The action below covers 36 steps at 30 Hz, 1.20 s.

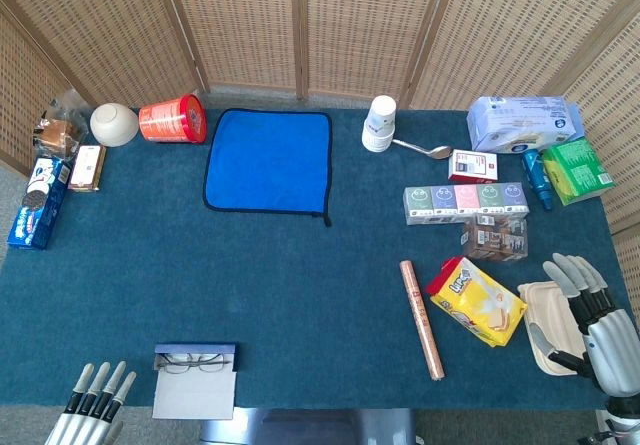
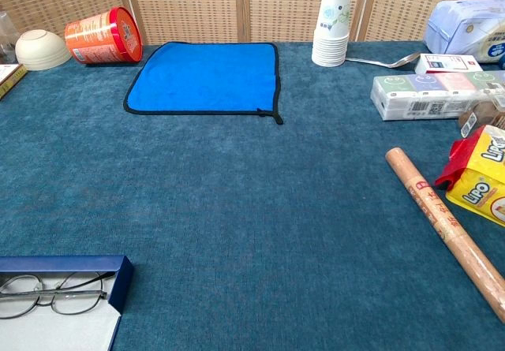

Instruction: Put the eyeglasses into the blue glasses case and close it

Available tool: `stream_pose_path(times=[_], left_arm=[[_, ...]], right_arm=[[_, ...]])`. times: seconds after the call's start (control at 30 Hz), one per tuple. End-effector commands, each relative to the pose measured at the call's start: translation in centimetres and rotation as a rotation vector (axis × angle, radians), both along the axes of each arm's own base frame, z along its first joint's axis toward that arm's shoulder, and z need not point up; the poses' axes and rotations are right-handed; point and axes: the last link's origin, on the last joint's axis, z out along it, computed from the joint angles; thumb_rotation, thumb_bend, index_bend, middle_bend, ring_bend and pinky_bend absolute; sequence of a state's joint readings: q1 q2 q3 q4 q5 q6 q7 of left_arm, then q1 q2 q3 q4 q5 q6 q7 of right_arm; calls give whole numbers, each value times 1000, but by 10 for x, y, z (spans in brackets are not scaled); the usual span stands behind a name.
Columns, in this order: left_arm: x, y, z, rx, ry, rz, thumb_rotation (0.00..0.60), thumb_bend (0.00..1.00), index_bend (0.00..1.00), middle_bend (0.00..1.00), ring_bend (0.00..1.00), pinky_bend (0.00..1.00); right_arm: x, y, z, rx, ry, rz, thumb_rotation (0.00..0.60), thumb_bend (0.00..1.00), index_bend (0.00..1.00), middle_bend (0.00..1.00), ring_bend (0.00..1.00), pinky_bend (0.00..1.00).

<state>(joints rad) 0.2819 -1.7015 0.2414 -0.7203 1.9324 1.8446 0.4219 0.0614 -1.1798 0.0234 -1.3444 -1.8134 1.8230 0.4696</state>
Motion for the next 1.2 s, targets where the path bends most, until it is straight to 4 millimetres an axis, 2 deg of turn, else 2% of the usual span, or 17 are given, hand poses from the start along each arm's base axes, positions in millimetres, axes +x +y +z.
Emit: stream_pose_path(times=[0.03,0.5,1.2], left_arm=[[-1,2,-4,-4,21,-14,410,274,0,0,0,0],[3,8,-15,35,19,-84,411,274,0,0,0,0],[3,15,-31,-6,52,-132,411,274,0,0,0,0]], right_arm=[[-3,3,4,-11,-5,-4,600,369,0,43,0,105],[-9,15,17,-41,-25,-1,600,368,0,42,0,105],[-21,32,31,-76,-46,-26,600,367,0,42,0,105]])
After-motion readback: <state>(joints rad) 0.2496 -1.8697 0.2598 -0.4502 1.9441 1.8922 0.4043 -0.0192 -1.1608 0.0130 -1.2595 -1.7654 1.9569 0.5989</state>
